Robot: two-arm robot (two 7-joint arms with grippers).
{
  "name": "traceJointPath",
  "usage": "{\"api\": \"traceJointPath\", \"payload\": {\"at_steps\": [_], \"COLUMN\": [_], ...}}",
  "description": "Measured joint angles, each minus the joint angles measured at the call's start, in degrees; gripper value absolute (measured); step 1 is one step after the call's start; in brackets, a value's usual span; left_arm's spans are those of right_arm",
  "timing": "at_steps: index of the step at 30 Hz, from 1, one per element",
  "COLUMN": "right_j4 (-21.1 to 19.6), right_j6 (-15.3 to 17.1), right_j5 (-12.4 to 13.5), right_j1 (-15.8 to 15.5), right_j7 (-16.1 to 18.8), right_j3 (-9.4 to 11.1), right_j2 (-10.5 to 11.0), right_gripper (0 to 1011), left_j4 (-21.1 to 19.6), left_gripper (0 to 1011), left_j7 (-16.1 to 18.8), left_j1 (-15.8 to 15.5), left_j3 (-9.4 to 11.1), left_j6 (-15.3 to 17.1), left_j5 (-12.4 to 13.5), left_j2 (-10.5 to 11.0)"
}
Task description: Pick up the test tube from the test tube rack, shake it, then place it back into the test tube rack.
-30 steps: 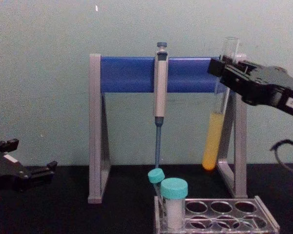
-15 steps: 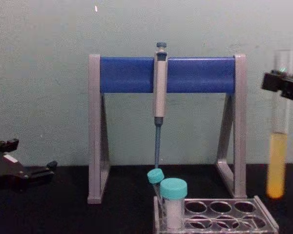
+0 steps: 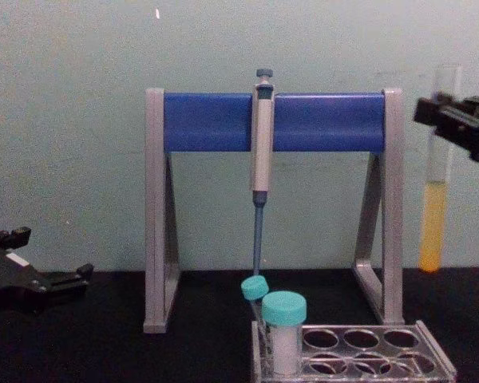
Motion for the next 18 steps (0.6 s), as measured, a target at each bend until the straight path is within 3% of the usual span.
{"api": "traceJointPath", "payload": {"at_steps": [8, 11, 18], "right_j4": [5.7, 7.1, 7.0], "right_j6": [0.9, 1.2, 2.1], "right_j5": [-0.7, 1.2, 6.4], "right_j1": [5.5, 6.6, 6.1], "right_j7": [2.4, 5.1, 9.3], "right_j3": [-3.1, -4.3, -5.0], "right_j2": [-3.9, -5.0, -5.3], "right_gripper": [232, 232, 232], "left_j4": [0.0, 0.0, 0.0], "left_gripper": [1001, 1001, 1001], "left_j7": [0.0, 0.0, 0.0], "left_j1": [0.0, 0.0, 0.0], "left_j3": [0.0, 0.0, 0.0], "left_j6": [0.0, 0.0, 0.0], "left_j5": [0.0, 0.0, 0.0], "left_j2": [0.0, 0.0, 0.0]}}
